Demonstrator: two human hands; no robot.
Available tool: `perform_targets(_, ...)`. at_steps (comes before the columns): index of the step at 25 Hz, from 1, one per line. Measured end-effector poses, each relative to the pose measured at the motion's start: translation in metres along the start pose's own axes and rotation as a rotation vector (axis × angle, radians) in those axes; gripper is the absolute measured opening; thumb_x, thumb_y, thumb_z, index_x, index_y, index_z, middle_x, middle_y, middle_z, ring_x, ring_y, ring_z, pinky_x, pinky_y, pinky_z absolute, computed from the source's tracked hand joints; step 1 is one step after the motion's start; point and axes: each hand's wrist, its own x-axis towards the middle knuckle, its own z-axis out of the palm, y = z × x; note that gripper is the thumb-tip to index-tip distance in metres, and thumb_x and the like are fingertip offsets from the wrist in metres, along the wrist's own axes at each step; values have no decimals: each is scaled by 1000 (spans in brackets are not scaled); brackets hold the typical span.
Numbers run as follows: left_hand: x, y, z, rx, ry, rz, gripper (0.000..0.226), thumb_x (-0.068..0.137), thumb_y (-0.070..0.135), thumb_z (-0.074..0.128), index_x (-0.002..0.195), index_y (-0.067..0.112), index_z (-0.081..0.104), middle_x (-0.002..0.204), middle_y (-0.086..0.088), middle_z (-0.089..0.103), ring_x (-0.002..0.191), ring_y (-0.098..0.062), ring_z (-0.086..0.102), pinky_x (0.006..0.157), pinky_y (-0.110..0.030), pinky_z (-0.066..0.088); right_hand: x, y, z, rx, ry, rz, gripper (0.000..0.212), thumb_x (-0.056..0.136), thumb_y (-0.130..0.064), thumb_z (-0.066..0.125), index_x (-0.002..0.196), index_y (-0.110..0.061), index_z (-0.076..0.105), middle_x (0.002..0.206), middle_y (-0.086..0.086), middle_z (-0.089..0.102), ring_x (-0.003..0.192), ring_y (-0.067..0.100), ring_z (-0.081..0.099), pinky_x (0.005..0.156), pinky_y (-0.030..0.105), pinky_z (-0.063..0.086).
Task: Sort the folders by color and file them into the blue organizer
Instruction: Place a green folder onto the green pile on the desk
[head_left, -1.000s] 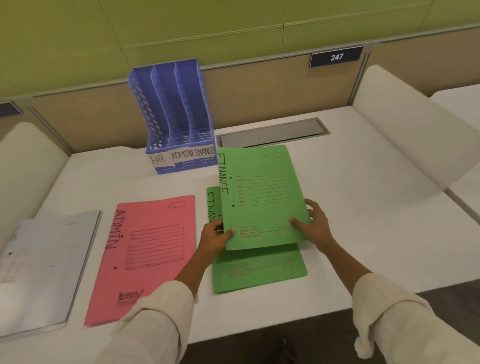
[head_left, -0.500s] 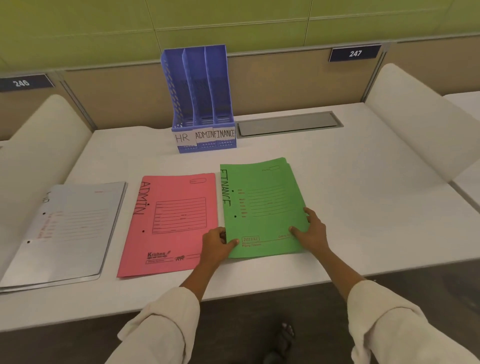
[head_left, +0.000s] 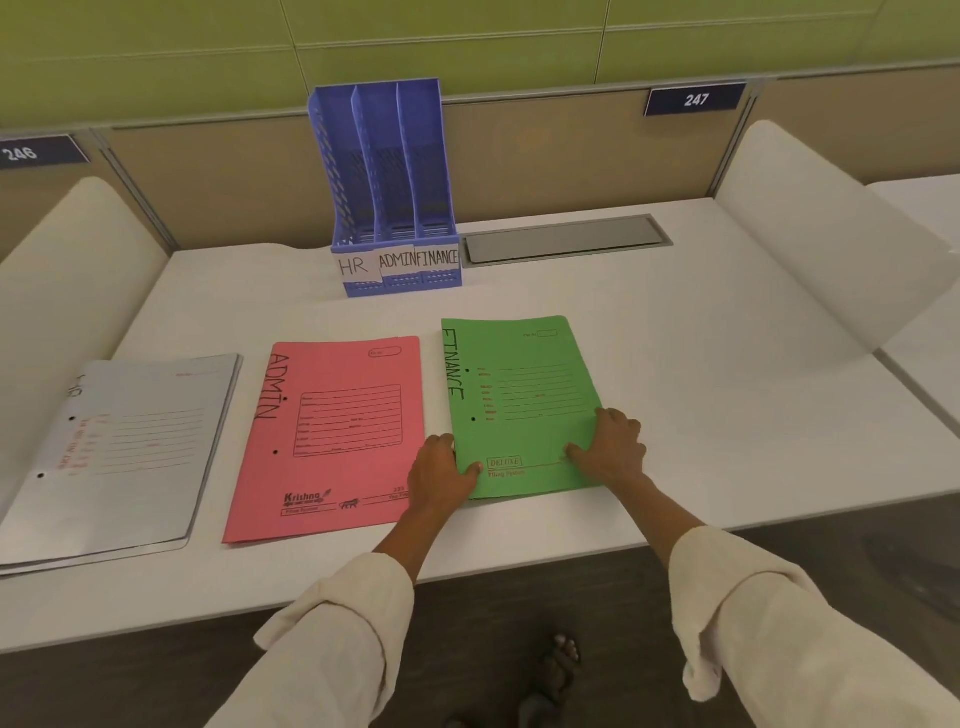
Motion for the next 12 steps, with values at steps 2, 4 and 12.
perform_targets(2,-3,3,4,151,15,107,73,82,40,67,140,7,38,142,-13,40,131,-29,41,99,-44,48,0,-5,2,-88,-24,-84,72,83,-46,67,138,-10,37,142,10,39,132,33,32,98,52,41)
perform_targets(4,-4,3,9,290,-48,231,88,85,49,59,150,5,19,159,-15,16,147,-32,14,117,-48,27,0,-4,9,-178,-53,-162,70,88,-51,58,140,-10,35,152,14,31,139,34,27,106,53,35)
perform_targets(12,4,-10,1,451,-105,313,82,95,61,26,153,7,7,163,-13,-1,151,-27,-5,122,-50,4,5,-33,22,-295,32,-396,72,96,-55,38,150,-10,26,160,14,20,149,29,14,119,57,16)
